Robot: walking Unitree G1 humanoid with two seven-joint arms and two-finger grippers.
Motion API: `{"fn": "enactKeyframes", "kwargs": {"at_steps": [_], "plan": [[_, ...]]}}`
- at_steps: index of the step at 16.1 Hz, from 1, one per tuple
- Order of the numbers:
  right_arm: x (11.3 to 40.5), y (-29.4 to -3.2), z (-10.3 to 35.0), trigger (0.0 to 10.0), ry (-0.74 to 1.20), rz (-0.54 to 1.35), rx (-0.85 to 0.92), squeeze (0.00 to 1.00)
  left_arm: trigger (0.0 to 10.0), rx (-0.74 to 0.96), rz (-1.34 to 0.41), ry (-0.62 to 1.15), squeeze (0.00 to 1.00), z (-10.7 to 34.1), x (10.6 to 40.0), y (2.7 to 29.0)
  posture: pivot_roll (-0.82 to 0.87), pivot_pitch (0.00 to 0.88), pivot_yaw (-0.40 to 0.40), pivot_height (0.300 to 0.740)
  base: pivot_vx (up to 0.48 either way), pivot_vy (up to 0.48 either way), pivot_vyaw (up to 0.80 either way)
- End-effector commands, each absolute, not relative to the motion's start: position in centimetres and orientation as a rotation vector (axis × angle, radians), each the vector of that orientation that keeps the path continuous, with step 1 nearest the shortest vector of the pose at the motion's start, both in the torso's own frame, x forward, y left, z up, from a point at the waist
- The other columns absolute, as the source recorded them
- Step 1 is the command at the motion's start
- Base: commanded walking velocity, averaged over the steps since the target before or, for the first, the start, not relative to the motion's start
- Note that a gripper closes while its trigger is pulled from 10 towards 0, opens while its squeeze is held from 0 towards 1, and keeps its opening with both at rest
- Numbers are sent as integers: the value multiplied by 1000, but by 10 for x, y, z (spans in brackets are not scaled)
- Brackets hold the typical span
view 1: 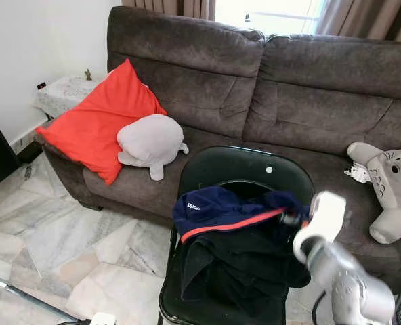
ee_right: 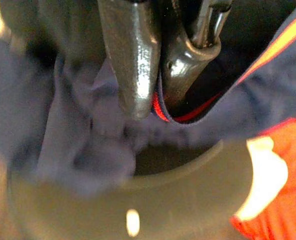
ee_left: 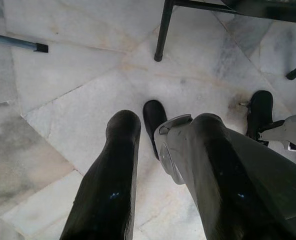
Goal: Hang hanger
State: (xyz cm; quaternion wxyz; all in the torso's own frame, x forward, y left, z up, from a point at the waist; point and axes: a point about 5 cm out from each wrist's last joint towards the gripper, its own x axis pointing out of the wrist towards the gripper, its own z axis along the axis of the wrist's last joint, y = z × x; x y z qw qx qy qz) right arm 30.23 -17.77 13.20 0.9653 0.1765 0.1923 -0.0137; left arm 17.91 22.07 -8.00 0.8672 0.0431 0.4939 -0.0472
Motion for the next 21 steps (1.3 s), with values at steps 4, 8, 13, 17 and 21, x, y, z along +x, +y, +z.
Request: {"fn": "enactKeyframes", "kwargs": {"at_steps": [4,8,13,17,21], "plan": [[313,-176,165,0,189,-51,363,0,10000,103,-105,1047,0,-80,178,222,76,5,-4,740,0,0,0],[317,-177,178,0,99,-41,362,0,10000,101,-101,1047,0,-80,178,222,75,3,-3,740,0,0,0],[317,-178,166,0,176,-46,288,0,10000,97,-102,1047,0,-81,177,222,73,0,-4,740,0,0,0],[285,-176,148,0,323,-67,362,0,10000,97,-100,1048,0,-81,177,223,58,3,-5,740,0,0,0],[271,-190,149,0,337,-85,369,0,10000,100,-108,1050,0,-80,177,223,41,7,1,740,0,0,0]]}}
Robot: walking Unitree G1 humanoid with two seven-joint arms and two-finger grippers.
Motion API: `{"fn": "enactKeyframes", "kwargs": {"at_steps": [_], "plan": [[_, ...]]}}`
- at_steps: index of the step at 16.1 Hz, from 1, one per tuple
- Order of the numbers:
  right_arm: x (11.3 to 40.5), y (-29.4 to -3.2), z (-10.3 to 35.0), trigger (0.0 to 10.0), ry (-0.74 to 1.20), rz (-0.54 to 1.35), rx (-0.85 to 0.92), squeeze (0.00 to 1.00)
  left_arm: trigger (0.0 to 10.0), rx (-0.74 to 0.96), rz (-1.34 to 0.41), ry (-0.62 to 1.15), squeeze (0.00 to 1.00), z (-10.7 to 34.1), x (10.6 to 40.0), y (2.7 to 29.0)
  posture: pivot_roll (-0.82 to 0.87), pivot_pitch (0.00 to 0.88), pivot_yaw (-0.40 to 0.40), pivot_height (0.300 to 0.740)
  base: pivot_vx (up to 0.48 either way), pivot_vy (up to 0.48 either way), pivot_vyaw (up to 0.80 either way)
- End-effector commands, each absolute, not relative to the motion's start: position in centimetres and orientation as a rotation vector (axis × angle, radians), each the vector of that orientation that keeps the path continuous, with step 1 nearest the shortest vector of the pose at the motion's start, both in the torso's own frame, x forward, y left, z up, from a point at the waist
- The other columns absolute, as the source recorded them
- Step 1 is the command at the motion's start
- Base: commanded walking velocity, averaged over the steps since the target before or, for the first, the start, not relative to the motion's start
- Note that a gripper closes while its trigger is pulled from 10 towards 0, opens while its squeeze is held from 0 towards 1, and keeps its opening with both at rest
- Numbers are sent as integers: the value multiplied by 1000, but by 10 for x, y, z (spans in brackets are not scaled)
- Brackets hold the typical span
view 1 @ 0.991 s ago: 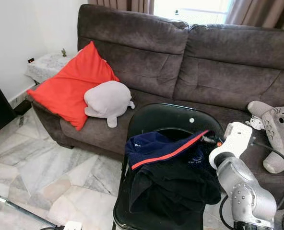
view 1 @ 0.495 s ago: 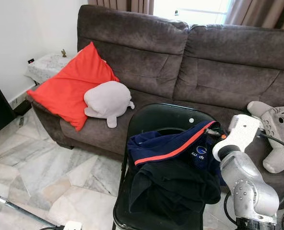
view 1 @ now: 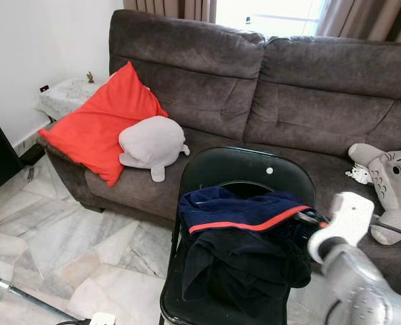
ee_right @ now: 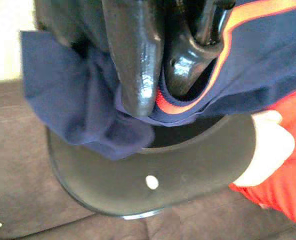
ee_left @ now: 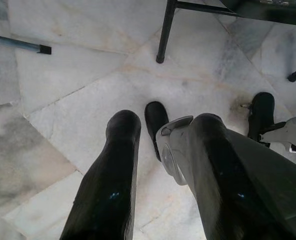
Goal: Hang hanger
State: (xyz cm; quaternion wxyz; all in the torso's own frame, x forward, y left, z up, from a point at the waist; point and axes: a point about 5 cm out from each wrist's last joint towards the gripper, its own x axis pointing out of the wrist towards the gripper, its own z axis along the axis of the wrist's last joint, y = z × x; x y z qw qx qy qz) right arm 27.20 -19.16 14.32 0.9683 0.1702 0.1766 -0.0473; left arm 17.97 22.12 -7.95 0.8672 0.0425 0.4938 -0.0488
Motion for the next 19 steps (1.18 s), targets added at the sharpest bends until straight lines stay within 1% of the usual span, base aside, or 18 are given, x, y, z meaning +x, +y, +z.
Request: {"fn": "enactKeyframes", "kwargs": {"at_steps": [1,4,6,7,8,10,13,14,15,16,17,18,19], "plan": [[269,-190,144,0,369,-84,296,0,10000,101,-110,1050,0,-80,178,223,42,7,0,740,0,0,0],[264,-186,132,0,446,-95,252,0,10000,99,-107,1048,0,-80,178,223,48,7,1,740,0,0,0],[258,-185,125,0,488,-111,256,0,10000,100,-106,1049,0,-80,178,223,47,8,2,740,0,0,0],[247,-183,116,0,550,-101,219,0,10000,100,-106,1049,0,-80,178,224,47,10,2,740,0,0,0],[243,-183,114,0,567,-98,189,0,10000,100,-106,1049,0,-80,178,224,46,11,2,740,0,0,0],[231,-187,104,0,633,-104,9,0,10000,102,-108,1050,0,-80,178,224,46,11,2,740,0,0,0],[227,-187,103,0,641,-122,-22,0,10000,103,-111,1051,0,-80,178,224,45,11,0,740,0,0,0],[228,-187,105,4275,631,-132,-29,0,10000,103,-110,1051,0,-80,178,223,44,11,0,740,0,0,0],[231,-188,107,10000,616,-134,-49,0,10000,103,-110,1051,0,-80,178,223,44,12,0,740,0,0,0],[232,-188,109,10000,606,-134,-49,133,10000,102,-110,1051,0,-80,178,223,44,12,0,740,0,0,0],[233,-189,111,10000,590,-137,-43,773,10000,102,-110,1051,0,-80,178,223,45,11,-2,740,0,0,0],[234,-189,112,10000,581,-138,-41,875,10000,102,-110,1051,0,-80,178,223,44,11,-2,740,0,0,0],[235,-189,114,10000,569,-136,-52,945,10000,102,-111,1051,0,-80,178,223,44,11,-2,740,0,0,0]]}}
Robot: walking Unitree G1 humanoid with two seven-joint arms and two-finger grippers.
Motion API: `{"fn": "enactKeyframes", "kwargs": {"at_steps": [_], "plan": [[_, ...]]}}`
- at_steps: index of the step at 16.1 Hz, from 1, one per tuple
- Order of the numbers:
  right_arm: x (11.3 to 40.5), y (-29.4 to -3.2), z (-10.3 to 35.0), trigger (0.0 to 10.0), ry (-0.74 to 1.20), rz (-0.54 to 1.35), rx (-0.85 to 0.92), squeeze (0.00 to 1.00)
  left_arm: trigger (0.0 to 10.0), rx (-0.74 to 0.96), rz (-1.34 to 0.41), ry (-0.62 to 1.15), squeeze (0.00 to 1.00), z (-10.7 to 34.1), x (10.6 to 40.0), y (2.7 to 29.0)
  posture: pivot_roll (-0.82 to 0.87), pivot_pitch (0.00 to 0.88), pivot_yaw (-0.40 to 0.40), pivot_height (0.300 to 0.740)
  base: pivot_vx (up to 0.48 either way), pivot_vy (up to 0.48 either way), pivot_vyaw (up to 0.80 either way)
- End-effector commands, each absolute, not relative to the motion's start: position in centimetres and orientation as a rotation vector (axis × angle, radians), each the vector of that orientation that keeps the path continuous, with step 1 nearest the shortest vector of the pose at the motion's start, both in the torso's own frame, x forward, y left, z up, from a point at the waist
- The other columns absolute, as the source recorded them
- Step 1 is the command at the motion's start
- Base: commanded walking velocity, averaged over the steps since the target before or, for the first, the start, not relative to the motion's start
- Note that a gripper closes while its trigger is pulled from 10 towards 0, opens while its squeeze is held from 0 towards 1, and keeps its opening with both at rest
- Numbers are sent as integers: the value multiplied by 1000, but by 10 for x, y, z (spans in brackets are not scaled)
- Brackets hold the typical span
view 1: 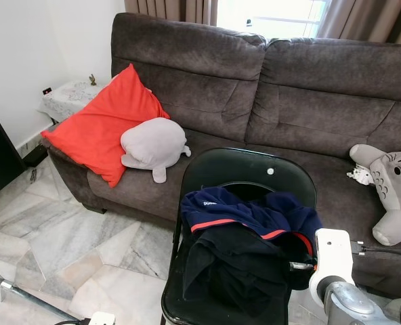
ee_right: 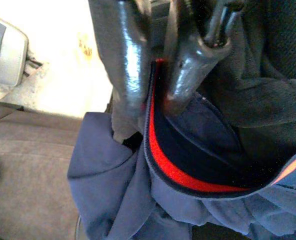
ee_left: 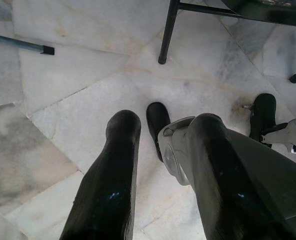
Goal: Hang hanger
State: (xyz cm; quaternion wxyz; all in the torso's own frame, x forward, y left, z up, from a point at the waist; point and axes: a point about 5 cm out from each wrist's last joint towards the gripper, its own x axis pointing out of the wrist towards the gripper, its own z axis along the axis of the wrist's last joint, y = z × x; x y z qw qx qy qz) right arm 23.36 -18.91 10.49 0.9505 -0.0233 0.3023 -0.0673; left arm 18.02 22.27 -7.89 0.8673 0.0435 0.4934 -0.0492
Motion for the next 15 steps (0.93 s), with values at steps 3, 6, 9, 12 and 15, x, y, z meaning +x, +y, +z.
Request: {"fn": "enactKeyframes", "kwargs": {"at_steps": [3,6,9,12,15], "plan": [[236,-189,114,10000,578,-133,-78,0,10000,102,-111,1051,0,-80,178,223,44,11,-3,740,0,0,0],[238,-192,118,10000,565,-144,-57,1000,10000,102,-111,1051,0,-80,178,223,42,12,-3,740,0,0,0],[239,-192,117,10000,582,-123,-23,192,10000,100,-111,1051,0,-80,178,223,43,11,-4,740,0,0,0],[239,-195,119,10000,589,-99,-1,0,10000,99,-112,1052,0,-80,178,223,43,10,-4,740,0,0,0],[242,-205,124,10000,579,-84,12,0,10000,99,-112,1052,0,-80,178,223,42,9,-4,740,0,0,0]]}}
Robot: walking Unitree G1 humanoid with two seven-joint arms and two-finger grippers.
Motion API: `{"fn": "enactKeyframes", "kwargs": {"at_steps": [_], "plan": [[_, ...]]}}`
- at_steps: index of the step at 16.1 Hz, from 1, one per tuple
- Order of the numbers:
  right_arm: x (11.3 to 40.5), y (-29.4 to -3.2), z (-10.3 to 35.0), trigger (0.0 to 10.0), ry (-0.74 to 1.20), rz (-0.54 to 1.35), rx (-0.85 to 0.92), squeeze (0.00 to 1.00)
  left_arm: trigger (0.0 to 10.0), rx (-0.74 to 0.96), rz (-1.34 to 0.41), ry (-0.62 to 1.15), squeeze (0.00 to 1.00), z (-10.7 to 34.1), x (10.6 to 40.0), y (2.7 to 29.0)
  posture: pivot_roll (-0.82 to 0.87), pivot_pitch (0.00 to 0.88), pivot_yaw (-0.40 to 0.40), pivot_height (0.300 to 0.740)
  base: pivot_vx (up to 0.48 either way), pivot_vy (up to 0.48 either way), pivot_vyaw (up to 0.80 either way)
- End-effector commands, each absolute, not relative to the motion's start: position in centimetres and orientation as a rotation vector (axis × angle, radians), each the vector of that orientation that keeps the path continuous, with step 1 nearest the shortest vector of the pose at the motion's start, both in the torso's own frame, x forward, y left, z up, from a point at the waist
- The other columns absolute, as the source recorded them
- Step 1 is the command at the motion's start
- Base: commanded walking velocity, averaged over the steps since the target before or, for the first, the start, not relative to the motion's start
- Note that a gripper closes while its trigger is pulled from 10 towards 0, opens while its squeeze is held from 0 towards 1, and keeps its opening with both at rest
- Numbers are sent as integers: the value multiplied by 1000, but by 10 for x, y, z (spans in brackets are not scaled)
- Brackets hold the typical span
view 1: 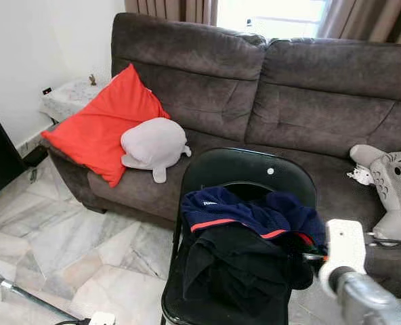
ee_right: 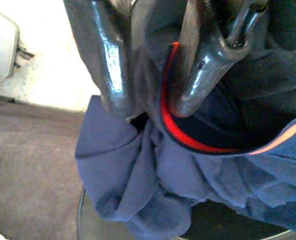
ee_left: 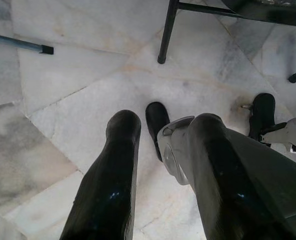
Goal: Hang hanger
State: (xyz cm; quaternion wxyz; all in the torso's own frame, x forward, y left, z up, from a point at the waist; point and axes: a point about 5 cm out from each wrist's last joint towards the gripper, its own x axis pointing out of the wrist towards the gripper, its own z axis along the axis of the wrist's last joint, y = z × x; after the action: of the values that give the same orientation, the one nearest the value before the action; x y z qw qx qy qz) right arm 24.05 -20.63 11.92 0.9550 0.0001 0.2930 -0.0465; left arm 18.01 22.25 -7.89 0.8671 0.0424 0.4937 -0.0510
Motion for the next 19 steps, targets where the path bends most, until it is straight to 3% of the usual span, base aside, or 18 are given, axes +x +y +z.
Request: {"fn": "enactKeyframes", "kwargs": {"at_steps": [1,3,4,19], "plan": [[242,-209,127,10000,574,-75,2,1000,10000,98,-112,1052,0,-80,177,223,42,9,-4,740,0,0,0],[242,-214,129,10000,581,-79,-5,1000,10000,97,-112,1052,0,-80,177,223,42,9,-4,740,0,0,0],[242,-220,130,10000,590,-79,-25,0,10000,97,-113,1052,0,-80,178,223,41,7,-3,740,0,0,0],[262,-250,138,10000,590,233,-239,0,10000,88,-119,1056,0,-80,177,223,42,10,1,740,0,0,0]]}}
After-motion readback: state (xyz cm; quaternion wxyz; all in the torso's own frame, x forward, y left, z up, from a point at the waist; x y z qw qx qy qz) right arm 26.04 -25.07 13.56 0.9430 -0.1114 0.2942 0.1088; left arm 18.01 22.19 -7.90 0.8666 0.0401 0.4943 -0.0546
